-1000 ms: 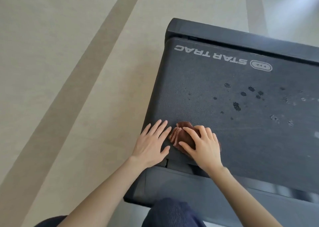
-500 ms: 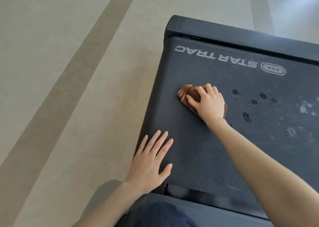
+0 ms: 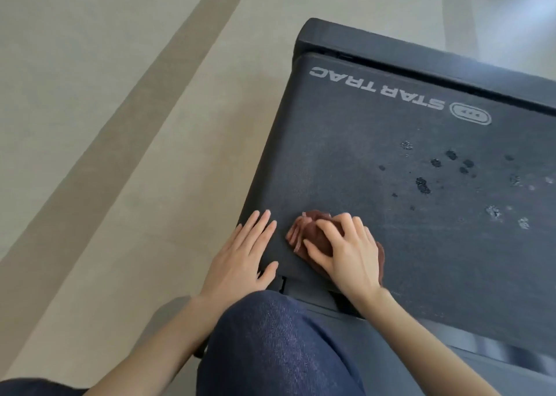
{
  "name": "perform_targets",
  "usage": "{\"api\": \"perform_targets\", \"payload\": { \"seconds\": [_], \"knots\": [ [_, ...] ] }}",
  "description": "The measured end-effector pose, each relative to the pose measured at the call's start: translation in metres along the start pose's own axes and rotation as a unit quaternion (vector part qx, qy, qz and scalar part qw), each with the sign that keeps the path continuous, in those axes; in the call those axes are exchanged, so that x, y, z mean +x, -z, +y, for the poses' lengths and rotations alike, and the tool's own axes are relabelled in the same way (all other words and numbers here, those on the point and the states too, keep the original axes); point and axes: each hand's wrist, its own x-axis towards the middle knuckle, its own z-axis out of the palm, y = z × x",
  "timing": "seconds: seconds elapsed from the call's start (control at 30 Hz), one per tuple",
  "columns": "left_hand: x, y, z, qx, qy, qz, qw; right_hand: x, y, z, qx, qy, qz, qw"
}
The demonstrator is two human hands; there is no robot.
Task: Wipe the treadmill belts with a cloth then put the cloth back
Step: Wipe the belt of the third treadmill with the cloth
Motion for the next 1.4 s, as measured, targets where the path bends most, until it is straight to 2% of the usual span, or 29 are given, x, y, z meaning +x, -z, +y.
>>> {"api": "perform_targets", "payload": {
  "seconds": [0.13, 0.33, 0.4, 0.47, 0.6, 0.7, 0.9, 1.13, 1.27, 1.4],
  "knots": [
    [-0.025, -0.006, 0.01, -0.021, 0.063, 0.026, 0.997, 0.068, -0.02, -0.003, 0.016, 0.019, -0.002, 1.0],
    [-0.025, -0.002, 0.009, -0.062, 0.05, 0.027, 0.996, 0.164, -0.051, -0.011, -0.004, -0.045, -0.034, 0.998],
    [-0.028, -0.001, 0.007, -0.07, 0.075, 0.042, 0.994, 0.168, -0.052, -0.013, -0.007, -0.063, -0.035, 0.997],
    [-0.028, -0.002, 0.004, -0.066, 0.125, 0.074, 0.987, 0.157, -0.048, -0.02, 0.007, -0.045, -0.029, 0.999],
    [-0.03, -0.001, 0.003, -0.093, 0.171, 0.109, 0.975, 0.096, -0.031, -0.04, 0.058, 0.063, -0.009, 0.996],
    [-0.03, 0.003, 0.003, -0.123, 0.152, 0.132, 0.972, 0.053, -0.018, -0.052, 0.079, 0.116, -0.026, 0.99],
    [-0.025, 0.007, 0.009, -0.107, 0.081, 0.106, 0.985, 0.0, 0.006, -0.031, 0.083, 0.107, -0.046, 0.99],
    [0.025, -0.001, 0.033, -0.021, -0.04, 0.037, 0.998, -0.073, 0.041, 0.063, 0.021, 0.004, 0.004, 1.0],
    [0.08, -0.005, 0.044, 0.036, -0.113, 0.015, 0.993, -0.057, 0.034, 0.081, 0.002, 0.003, 0.017, 1.0],
    [0.12, -0.016, 0.062, 0.087, -0.132, 0.005, 0.987, -0.015, 0.018, 0.102, -0.02, -0.076, 0.06, 0.995]
  ]
}}
